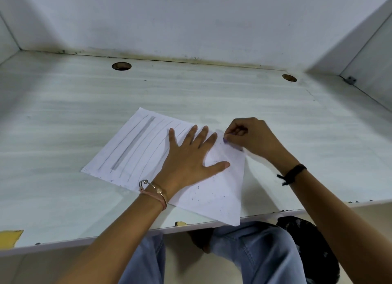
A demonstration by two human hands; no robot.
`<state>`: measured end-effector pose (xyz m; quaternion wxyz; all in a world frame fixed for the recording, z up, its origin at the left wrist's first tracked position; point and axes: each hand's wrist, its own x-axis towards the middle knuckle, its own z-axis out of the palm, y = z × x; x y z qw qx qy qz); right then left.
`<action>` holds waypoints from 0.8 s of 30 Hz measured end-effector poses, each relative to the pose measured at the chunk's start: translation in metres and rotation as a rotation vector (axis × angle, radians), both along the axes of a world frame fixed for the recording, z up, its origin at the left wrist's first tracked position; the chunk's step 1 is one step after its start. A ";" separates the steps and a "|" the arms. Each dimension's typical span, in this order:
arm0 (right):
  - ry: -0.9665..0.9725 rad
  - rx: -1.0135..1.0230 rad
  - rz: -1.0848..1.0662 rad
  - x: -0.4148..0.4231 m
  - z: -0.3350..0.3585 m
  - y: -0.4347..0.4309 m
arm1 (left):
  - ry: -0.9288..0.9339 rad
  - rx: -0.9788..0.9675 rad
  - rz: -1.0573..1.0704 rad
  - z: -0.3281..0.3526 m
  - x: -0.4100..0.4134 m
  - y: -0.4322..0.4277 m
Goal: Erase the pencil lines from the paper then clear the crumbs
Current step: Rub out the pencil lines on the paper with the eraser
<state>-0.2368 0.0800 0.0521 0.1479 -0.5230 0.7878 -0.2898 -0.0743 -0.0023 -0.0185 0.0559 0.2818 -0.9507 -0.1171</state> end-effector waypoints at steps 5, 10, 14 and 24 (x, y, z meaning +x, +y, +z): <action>-0.032 0.081 0.125 0.015 -0.010 0.007 | -0.021 -0.003 0.008 0.001 -0.001 0.001; -0.006 -0.008 -0.103 -0.023 -0.009 -0.001 | -0.017 0.019 -0.009 0.002 0.000 -0.001; 0.023 -0.084 -0.080 0.000 -0.002 0.004 | 0.001 -0.060 -0.010 0.003 0.001 -0.003; -0.285 -0.090 0.060 0.066 -0.027 0.028 | 0.471 0.389 0.116 0.023 0.030 -0.002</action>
